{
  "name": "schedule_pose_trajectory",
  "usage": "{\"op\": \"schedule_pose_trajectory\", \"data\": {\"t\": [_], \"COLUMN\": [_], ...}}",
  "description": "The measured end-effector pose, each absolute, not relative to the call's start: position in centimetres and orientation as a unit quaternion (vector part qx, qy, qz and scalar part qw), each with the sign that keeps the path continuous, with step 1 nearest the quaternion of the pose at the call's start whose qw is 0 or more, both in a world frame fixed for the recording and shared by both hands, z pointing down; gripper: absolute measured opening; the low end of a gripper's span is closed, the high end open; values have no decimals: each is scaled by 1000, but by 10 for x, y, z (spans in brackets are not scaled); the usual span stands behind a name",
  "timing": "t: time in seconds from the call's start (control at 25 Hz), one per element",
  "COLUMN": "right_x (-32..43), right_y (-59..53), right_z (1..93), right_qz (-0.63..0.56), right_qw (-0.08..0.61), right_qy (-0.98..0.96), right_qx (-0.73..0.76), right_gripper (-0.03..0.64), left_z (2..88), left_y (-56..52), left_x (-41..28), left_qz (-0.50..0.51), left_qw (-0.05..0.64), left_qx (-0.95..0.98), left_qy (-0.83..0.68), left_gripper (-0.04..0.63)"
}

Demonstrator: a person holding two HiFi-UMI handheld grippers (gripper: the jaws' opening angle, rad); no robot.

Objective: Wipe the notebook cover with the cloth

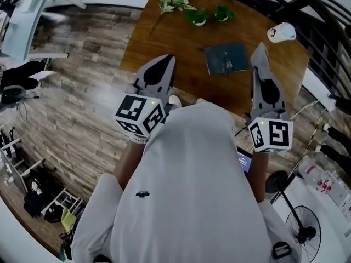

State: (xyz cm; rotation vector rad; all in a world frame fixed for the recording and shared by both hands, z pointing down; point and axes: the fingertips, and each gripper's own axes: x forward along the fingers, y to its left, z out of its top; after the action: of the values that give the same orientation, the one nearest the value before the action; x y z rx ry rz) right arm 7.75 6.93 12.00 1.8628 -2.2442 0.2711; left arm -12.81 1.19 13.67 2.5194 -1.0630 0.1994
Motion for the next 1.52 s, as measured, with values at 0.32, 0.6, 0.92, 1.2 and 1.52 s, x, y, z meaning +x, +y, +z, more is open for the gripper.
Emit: {"op": "schedule_pose_trajectory", "data": {"t": [0.32, 0.6, 0.92, 1.2, 1.52], "right_x": [83, 78, 78, 71, 75], "right_y": [73, 64, 53, 48, 52], "right_z": [111, 111, 112, 109, 111], "right_qz": [68, 65, 80, 89, 98], "right_qw": [75, 75, 70, 53, 55], "right_qy": [-761, -767, -773, -781, -780], "right_qx": [641, 634, 625, 615, 615], "right_gripper": [40, 40, 38, 38, 38], "left_z": [118, 114, 97, 102, 103], "left_y": [9, 6, -7, -8, -3], "left_x": [-117, -112, -94, -95, -92], "left_qz": [51, 43, 27, 29, 28], "left_qw": [169, 169, 158, 177, 175], "left_qx": [906, 905, 911, 908, 911], "left_qy": [-384, -388, -379, -378, -373], "left_gripper": [18, 18, 19, 18, 20]}}
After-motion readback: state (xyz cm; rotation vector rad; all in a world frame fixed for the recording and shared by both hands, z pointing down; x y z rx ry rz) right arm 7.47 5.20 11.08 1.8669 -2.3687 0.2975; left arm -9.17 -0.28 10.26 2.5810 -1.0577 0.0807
